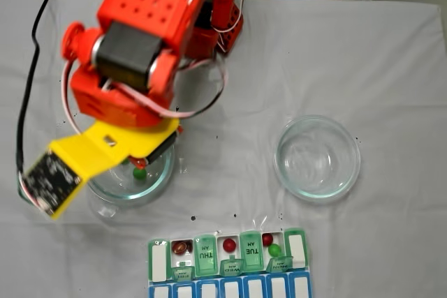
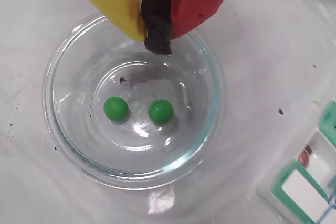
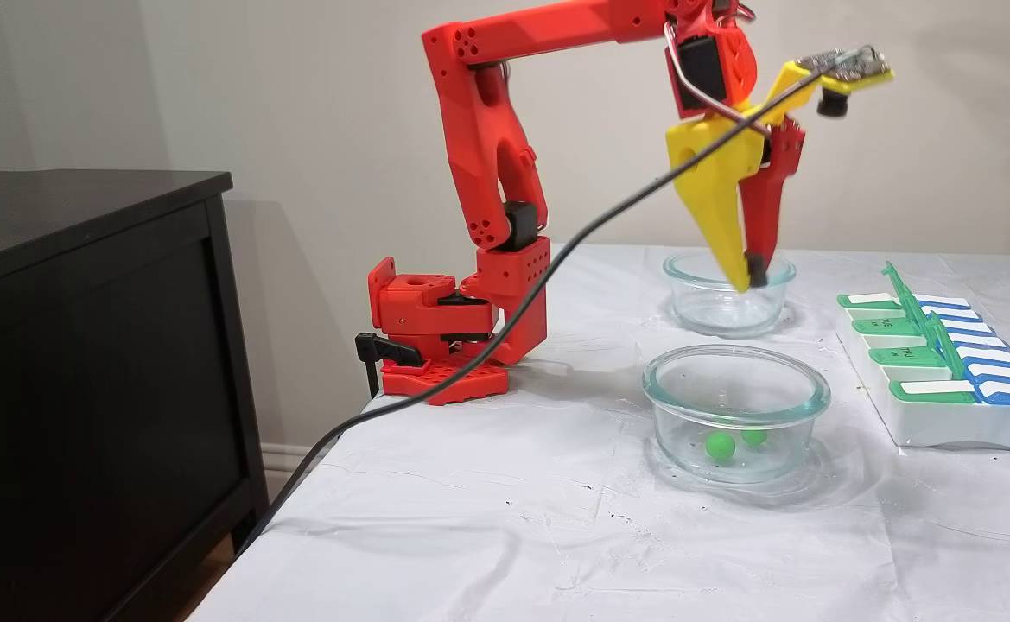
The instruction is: Sort medicines into box.
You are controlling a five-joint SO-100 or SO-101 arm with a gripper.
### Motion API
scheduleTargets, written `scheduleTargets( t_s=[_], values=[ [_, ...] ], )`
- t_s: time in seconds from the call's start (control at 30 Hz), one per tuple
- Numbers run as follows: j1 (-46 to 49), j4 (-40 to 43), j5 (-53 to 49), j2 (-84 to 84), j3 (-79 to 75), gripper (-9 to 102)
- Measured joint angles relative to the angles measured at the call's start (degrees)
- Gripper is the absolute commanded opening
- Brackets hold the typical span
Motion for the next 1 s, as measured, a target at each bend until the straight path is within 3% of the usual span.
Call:
scheduleTargets(
  t_s=[0.13, 0.33, 0.6, 0.77, 1.0],
  values=[
    [4.22, 2.02, -7.56, -6.50, -2.37, 0],
    [5.80, 0.44, -11.25, -12.92, -3.43, 0],
    [5.80, -0.88, -11.51, -21.53, -7.91, 6],
    [5.80, -2.99, -11.43, -21.62, -7.91, 17],
    [5.80, -5.98, -11.43, -21.62, -7.21, 20]
  ],
)
